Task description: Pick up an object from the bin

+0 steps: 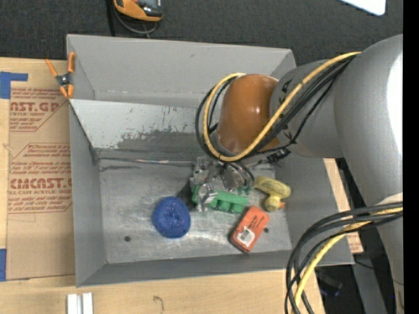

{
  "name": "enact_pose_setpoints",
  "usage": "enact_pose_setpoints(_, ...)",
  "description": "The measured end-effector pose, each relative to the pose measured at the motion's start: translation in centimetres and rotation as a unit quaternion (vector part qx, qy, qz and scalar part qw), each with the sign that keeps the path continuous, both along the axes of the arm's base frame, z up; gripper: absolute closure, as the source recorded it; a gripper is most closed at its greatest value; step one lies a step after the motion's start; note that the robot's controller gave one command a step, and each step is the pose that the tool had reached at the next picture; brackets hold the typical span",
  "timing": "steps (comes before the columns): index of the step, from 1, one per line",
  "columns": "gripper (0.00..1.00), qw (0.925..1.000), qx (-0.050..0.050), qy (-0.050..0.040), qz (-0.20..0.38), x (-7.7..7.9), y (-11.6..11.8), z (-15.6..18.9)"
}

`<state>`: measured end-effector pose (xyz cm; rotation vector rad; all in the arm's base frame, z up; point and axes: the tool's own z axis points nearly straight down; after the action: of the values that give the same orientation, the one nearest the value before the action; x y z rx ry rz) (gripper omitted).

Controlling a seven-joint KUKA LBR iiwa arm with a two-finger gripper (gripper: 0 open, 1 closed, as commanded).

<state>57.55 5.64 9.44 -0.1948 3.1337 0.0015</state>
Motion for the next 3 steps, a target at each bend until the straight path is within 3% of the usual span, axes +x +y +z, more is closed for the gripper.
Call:
enact_pose_setpoints(1, 1.0, 1.0, 0.0, 0.0037, -0.006, 0.1, 0.1, 4.9)
enact_pose_setpoints(2, 1.0, 1.0, 0.0, 0.0015, -0.007, 0.2, 0.1, 6.5)
enact_pose_setpoints(3, 1.0, 0.9976, 0.0, -0.0057, 0.069, 0.1, 0.4, 3.5)
